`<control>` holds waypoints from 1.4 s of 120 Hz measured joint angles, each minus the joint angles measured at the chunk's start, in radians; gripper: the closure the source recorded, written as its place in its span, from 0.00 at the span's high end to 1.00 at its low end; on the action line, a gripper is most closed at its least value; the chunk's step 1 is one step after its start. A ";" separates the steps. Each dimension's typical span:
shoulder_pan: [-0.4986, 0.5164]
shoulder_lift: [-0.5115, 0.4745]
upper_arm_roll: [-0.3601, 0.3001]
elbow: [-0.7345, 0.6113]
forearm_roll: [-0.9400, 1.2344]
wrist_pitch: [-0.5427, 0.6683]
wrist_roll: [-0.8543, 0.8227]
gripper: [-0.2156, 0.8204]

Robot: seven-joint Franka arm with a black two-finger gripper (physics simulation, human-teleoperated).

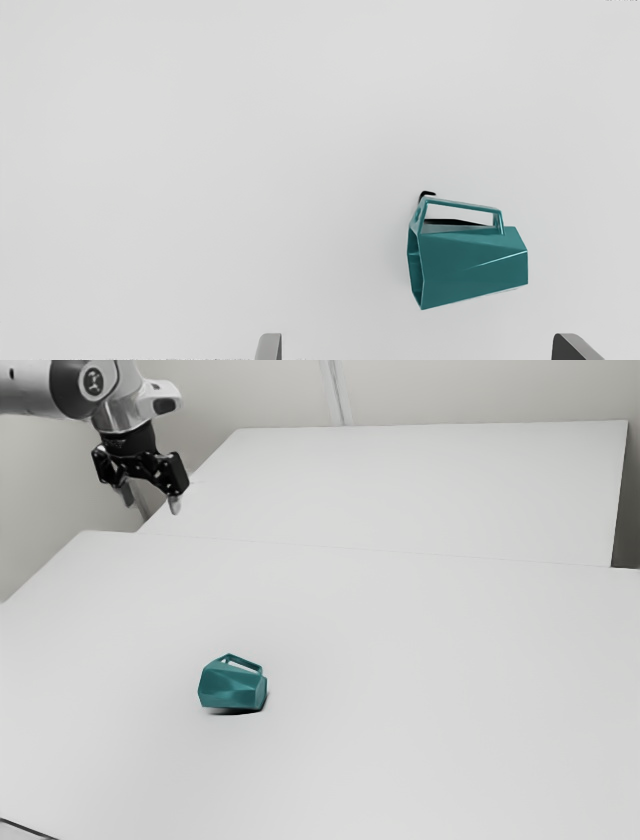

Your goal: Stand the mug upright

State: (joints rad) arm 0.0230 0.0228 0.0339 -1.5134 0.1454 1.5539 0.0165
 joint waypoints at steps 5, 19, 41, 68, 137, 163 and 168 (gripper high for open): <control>0.014 0.000 0.000 -0.002 -0.001 0.002 0.001 0.78; 0.049 0.010 0.003 -0.018 -0.002 0.014 0.002 0.78; 0.046 0.077 0.018 -0.086 -0.004 0.069 -0.007 0.78; 0.065 -0.161 0.045 -0.461 -0.136 0.252 -0.026 0.77; 0.122 -0.315 0.161 -1.007 -0.869 0.683 0.198 0.77; 0.123 -0.259 0.248 -1.012 -0.926 0.623 0.367 0.77; 0.123 -0.250 0.259 -1.012 -0.929 0.603 0.399 0.77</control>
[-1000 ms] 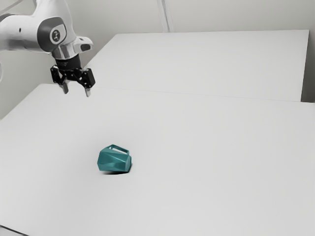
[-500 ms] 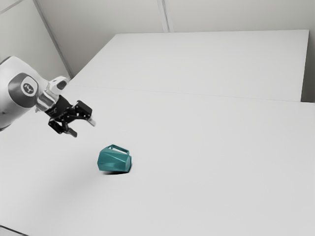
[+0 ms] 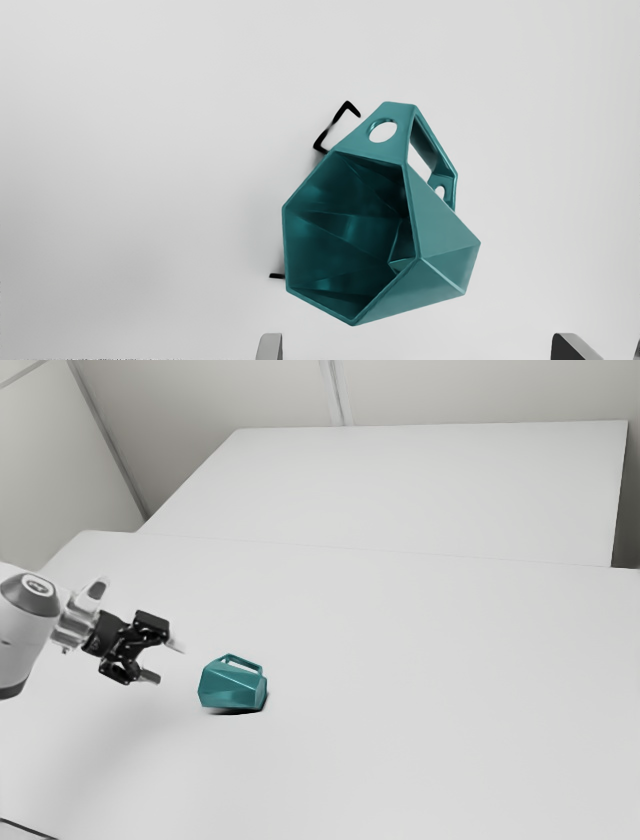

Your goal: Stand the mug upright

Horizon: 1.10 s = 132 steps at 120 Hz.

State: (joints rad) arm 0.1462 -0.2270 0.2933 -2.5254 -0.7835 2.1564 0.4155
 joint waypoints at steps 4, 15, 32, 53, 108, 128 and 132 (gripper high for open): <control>0.000 0.006 0.008 0.001 -0.002 -0.014 0.025 0.77; -0.004 0.025 0.015 0.003 -0.005 -0.049 0.087 0.77; -0.003 0.088 0.016 0.010 -0.016 -0.074 0.173 0.77; -0.001 0.137 0.017 0.058 -0.024 -0.088 0.263 0.77; -0.014 0.232 0.012 0.124 -0.139 -0.100 0.417 0.76; -0.030 0.262 0.011 0.126 -0.219 -0.098 0.458 0.76; -0.036 0.263 0.009 0.127 -0.231 -0.097 0.465 0.76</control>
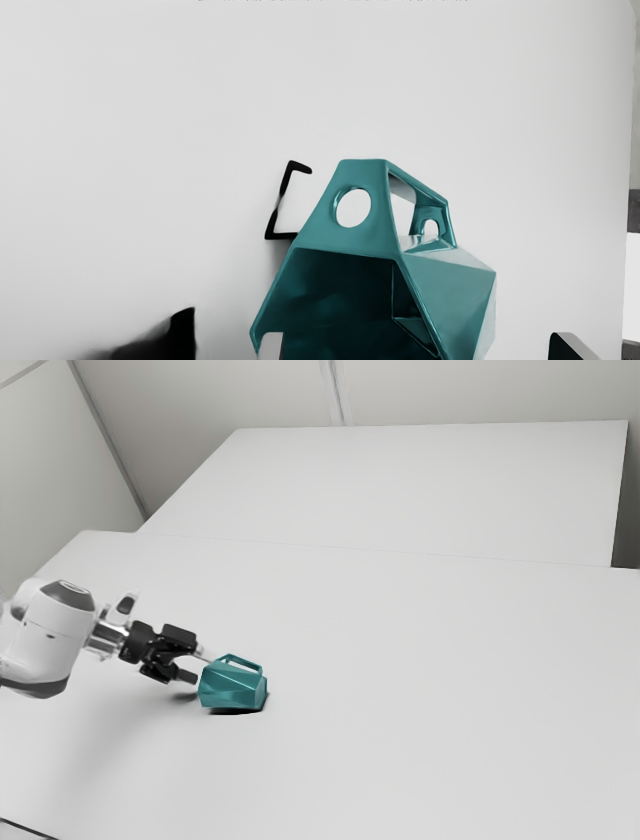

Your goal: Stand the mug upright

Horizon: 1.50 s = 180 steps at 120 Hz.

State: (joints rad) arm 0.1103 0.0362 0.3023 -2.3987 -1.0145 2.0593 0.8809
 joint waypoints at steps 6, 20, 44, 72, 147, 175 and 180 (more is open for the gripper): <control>-0.011 0.000 -0.003 0.000 -0.015 0.001 0.010 0.76; -0.044 0.004 -0.008 -0.001 -0.044 0.002 0.030 0.75; -0.065 0.018 -0.009 -0.001 -0.060 0.004 0.056 0.71; -0.055 0.022 -0.009 0.000 -0.071 0.005 0.078 0.39; -0.091 -0.039 -0.010 0.004 -0.079 0.016 0.087 0.05; -0.080 -0.113 -0.057 0.004 -0.061 0.026 0.055 0.03; -0.083 -0.117 -0.072 0.008 -0.034 0.037 0.041 0.03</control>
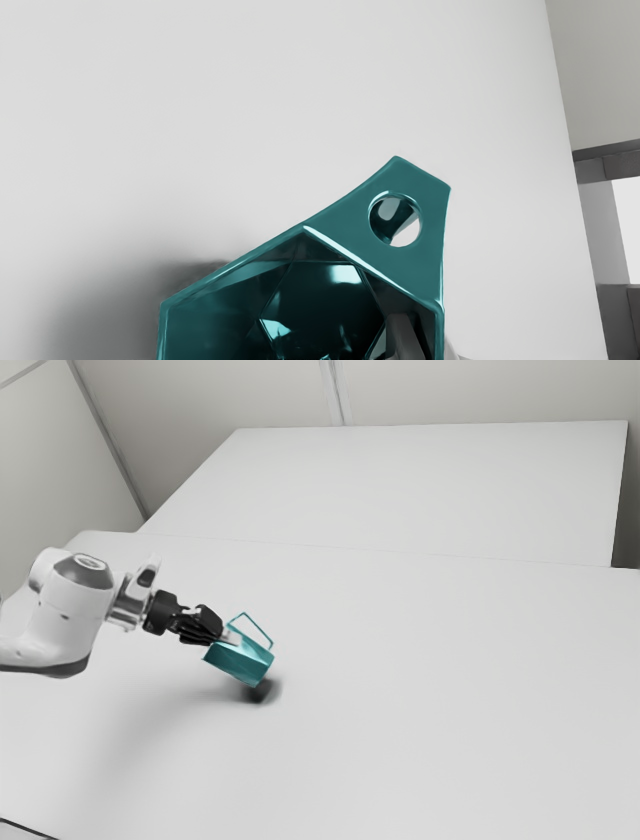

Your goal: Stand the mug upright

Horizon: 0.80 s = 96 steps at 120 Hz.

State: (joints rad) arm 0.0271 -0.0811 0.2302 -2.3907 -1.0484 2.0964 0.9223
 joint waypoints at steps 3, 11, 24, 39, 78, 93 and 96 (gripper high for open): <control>-0.002 -0.001 -0.010 0.006 0.021 0.006 -0.010 0.03; -0.010 0.001 -0.029 0.038 0.087 0.023 -0.039 0.03; -0.009 0.009 -0.058 0.114 0.225 0.040 -0.100 0.03; -0.028 0.028 -0.072 0.179 0.410 0.051 -0.187 0.03; -0.031 0.104 -0.147 0.247 0.840 0.131 -0.433 0.03; -0.053 0.115 -0.158 0.248 0.947 0.170 -0.523 0.03; -0.058 0.117 -0.159 0.248 0.964 0.178 -0.541 0.03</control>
State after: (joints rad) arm -0.0312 0.0358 0.0709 -2.1430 -0.0845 2.2742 0.3818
